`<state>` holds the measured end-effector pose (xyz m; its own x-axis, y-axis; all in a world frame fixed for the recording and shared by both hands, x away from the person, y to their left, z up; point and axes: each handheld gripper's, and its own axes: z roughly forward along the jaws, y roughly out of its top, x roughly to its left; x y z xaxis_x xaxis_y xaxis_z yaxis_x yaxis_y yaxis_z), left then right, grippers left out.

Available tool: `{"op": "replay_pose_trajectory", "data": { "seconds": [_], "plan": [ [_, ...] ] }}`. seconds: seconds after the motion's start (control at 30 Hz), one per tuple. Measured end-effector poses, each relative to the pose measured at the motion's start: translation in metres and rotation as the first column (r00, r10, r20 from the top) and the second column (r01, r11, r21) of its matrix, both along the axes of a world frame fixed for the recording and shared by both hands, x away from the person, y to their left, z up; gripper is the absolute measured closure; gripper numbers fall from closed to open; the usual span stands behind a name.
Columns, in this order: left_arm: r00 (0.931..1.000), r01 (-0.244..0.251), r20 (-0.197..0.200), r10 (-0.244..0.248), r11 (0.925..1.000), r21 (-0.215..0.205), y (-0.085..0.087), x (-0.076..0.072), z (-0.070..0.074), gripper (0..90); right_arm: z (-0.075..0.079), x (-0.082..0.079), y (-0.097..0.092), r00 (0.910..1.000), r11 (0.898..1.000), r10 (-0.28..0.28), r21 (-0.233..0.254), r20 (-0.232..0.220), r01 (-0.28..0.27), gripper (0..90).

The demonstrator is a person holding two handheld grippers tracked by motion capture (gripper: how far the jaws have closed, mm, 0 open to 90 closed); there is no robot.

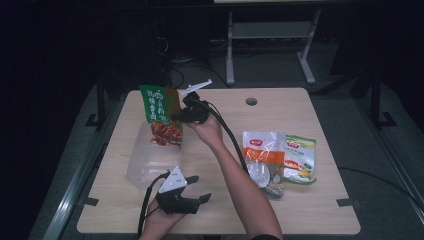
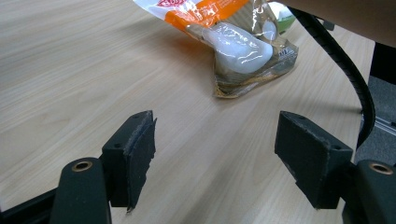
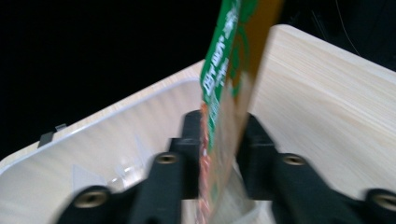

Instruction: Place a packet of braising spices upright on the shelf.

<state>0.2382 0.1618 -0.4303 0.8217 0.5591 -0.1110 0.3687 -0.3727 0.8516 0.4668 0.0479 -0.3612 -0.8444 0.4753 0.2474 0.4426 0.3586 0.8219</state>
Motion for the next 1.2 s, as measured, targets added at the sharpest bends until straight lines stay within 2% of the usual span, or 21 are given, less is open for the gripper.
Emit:
{"op": "replay_pose_trajectory", "data": {
  "seconds": [0.1, 0.13, 0.17, 0.2, 0.37, 0.4, 0.5, 0.6, 0.9, 1.07, 1.2],
  "plan": [
    [1.0000, 0.001, 0.001, -0.001, 1.0000, 0.001, 0.000, 0.000, -0.001, 28.3, 0.000, -0.001, -0.003, 0.9999, 1.000, -0.001, -0.008, -0.013, 0.001, 64.2],
    [1.0000, 0.002, -0.001, -0.002, 1.0000, 0.005, -0.001, 0.001, 0.000, 28.3, -0.001, -0.002, -0.007, 0.9999, 1.000, -0.007, -0.014, -0.015, 0.007, 58.1],
    [1.0000, 0.002, -0.001, -0.002, 1.0000, 0.005, -0.001, 0.001, 0.000, 28.2, -0.001, -0.002, -0.007, 0.9999, 1.000, -0.007, -0.014, -0.015, 0.007, 58.1],
    [1.0000, 0.002, -0.001, -0.002, 1.0000, 0.006, -0.001, 0.001, 0.000, 28.1, -0.001, -0.003, -0.013, 0.9995, 1.000, -0.003, -0.011, -0.032, 0.003, 54.8],
    [1.0000, 0.004, 0.001, -0.004, 1.0000, 0.009, -0.001, 0.001, -0.001, 27.9, 0.001, -0.008, -0.025, 0.9990, 1.000, -0.003, -0.013, -0.044, 0.002, 49.4],
    [1.0000, 0.001, -0.003, -0.001, 1.0000, 0.007, -0.002, 0.001, -0.001, 27.8, 0.002, -0.011, -0.031, 0.9982, 1.000, 0.007, -0.008, -0.059, -0.008, 47.3],
    [1.0000, 0.001, -0.005, -0.001, 1.0000, 0.007, -0.002, 0.001, -0.002, 27.8, 0.005, -0.015, -0.037, 0.9984, 1.000, 0.015, -0.003, -0.054, -0.015, 46.8],
    [1.0000, 0.004, -0.002, -0.004, 0.9999, 0.009, -0.002, 0.002, -0.002, 27.7, 0.008, -0.023, -0.049, 0.9984, 0.999, 0.019, -0.024, -0.052, -0.021, 45.6],
    [0.9999, 0.012, -0.006, -0.012, 0.9997, 0.021, -0.004, 0.003, -0.003, 27.4, 0.009, -0.033, -0.079, 0.9981, 0.999, -0.002, -0.044, -0.062, -0.001, 44.1],
    [0.9997, 0.025, -0.001, -0.025, 0.9988, 0.042, -0.006, 0.004, -0.004, 27.3, 0.009, -0.040, -0.099, 0.9977, 0.998, -0.019, -0.055, -0.064, 0.015, 42.8],
    [0.9997, 0.024, -0.006, -0.024, 0.9993, 0.027, -0.007, 0.003, -0.005, 27.3, 0.010, -0.045, -0.111, 0.9972, 0.998, -0.029, -0.062, -0.069, 0.025, 41.0]
  ]
}}
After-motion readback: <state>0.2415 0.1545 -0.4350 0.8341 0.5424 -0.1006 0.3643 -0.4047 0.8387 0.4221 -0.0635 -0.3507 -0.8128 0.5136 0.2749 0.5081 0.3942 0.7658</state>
